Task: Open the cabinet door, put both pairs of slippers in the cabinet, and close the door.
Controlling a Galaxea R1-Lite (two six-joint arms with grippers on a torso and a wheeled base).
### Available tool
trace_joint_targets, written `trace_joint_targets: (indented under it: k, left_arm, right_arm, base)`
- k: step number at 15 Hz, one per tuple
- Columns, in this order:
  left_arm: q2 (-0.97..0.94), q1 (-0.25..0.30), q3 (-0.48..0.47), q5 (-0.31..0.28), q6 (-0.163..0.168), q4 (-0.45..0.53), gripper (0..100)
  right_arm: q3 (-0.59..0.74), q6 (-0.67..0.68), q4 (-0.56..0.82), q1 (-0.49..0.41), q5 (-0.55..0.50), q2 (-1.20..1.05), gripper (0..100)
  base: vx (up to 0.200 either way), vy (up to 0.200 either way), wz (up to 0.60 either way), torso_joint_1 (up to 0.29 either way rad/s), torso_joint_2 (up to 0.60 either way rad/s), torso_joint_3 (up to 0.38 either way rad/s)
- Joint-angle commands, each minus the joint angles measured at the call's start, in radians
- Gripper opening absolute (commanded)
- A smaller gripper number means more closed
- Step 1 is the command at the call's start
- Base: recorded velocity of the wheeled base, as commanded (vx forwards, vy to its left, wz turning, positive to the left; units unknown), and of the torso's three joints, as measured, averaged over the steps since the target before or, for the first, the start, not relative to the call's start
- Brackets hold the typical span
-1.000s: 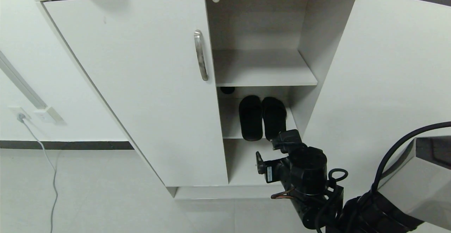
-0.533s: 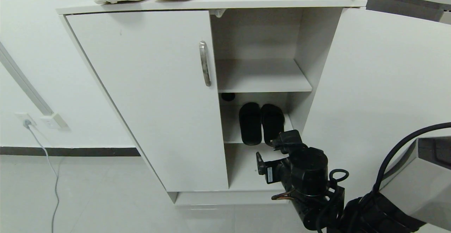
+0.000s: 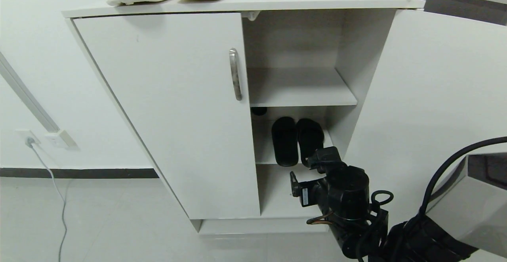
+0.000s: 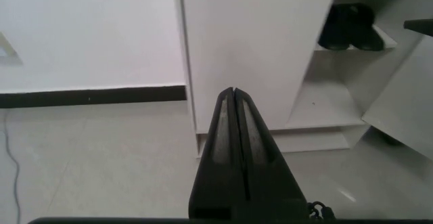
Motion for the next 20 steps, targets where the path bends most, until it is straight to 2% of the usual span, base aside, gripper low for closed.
trace_joint_targets:
  k: [1,15,17,20]
  left_arm:
    - [0.002,0.0,0.001,0.0,0.0,0.0,0]
    - [0.002,0.0,0.0,0.0,0.0,0.0,0]
    - [0.002,0.0,0.0,0.0,0.0,0.0,0]
    - [0.002,0.0,0.0,0.0,0.0,0.0,0]
  right_arm:
    - [0.0,0.0,-0.002,0.002,0.001,0.003,100]
    - [0.026,-0.006,-0.033,0.021,0.007,-0.022,100]
    - [0.055,-0.018,-0.08,0.018,0.036,-0.02,100]
    - [0.081,-0.058,-0.148,0.008,0.051,-0.012,100]
  base:
    - [0.0,0.2,0.0,0.002,0.01,0.002]
    - [0.0,0.2,0.0,0.001,0.0,0.003]
    - [0.0,0.2,0.0,0.005,0.0,0.0]
    - [0.0,0.0,0.0,0.0,0.0,0.0]
